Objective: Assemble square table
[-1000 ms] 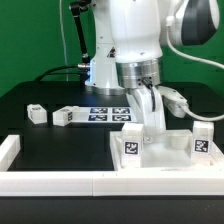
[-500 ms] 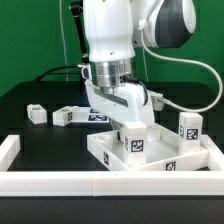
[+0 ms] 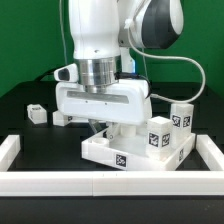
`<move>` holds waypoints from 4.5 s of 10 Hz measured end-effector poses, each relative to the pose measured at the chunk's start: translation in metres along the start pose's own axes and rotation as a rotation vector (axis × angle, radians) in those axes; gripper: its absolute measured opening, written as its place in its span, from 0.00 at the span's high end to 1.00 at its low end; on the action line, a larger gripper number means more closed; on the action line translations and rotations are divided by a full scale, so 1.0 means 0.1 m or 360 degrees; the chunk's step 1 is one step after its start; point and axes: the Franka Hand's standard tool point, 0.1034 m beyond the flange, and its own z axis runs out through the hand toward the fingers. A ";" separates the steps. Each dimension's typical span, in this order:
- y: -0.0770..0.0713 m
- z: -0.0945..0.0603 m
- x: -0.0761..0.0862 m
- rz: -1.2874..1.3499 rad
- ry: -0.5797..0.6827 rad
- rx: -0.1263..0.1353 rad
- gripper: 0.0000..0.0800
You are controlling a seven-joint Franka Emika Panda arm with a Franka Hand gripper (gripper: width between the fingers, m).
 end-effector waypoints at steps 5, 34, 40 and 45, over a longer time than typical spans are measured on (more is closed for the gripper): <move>0.02 -0.01 0.12 -0.0771 0.0014 -0.0056 0.92; -1.59 0.05 0.73 -0.3115 0.0079 -0.0272 0.91; -1.51 0.08 0.74 -0.3100 0.0022 -0.0258 0.79; -1.38 0.17 0.55 -0.3094 -0.0144 -0.0201 0.22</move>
Offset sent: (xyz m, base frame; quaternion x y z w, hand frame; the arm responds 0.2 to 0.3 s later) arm 0.0000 0.0000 0.0000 0.0000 0.0000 -0.1938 0.9810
